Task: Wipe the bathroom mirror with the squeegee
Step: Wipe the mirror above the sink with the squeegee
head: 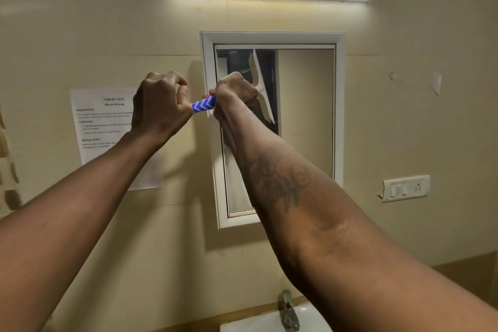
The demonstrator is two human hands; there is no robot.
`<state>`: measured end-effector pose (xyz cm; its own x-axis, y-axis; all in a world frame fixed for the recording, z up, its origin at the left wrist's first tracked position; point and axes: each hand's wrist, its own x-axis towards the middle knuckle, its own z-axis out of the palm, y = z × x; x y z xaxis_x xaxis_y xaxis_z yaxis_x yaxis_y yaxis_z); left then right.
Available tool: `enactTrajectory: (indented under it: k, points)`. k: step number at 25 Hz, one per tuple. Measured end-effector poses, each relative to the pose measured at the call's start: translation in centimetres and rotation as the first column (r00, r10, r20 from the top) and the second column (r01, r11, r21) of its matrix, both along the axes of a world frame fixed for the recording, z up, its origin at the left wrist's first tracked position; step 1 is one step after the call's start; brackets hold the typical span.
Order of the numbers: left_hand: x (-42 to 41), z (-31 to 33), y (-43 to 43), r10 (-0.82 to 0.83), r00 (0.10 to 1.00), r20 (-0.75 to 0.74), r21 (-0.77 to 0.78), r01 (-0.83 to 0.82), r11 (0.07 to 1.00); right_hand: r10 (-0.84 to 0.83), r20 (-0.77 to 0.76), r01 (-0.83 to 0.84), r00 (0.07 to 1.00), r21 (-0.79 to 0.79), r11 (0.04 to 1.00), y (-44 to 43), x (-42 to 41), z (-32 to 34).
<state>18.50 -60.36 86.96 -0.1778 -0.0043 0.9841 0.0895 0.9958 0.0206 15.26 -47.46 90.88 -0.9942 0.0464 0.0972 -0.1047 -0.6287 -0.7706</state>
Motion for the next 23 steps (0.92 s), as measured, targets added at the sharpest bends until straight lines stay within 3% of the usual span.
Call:
enactTrajectory:
  k: [3,8,13,18,21,23]
  points:
    - [0.9,0.1,-0.7,0.018,1.000,-0.006,0.000,-0.018,1.000,0.071,-0.045,-0.072,0.996,-0.024,0.997,-1.2,0.4,-0.5]
    - [1.1,0.2,-0.7,0.032,0.999,0.032,0.045,-0.034,0.998,-0.057,-0.017,0.058,0.998,0.085,0.995,-1.7,-0.8,-0.9]
    - [1.0,0.5,0.6,0.041,0.998,0.042,0.049,-0.043,0.998,0.082,-0.073,-0.056,0.994,0.303,0.951,-1.8,-0.8,-1.8]
    - [1.4,0.3,1.2,0.056,0.997,0.051,0.047,-0.058,0.997,0.108,-0.068,-0.077,0.992,0.354,0.932,-1.6,-1.5,-1.9]
    - [1.7,0.3,1.5,0.049,0.998,0.044,0.065,-0.052,0.997,0.009,-0.119,0.038,0.993,0.385,0.922,-1.0,-2.2,-2.2]
    - [1.8,0.3,1.9,0.043,0.998,0.038,0.059,-0.046,0.997,-0.161,-0.232,0.253,0.959,0.456,0.853,-0.4,-3.0,-2.4]
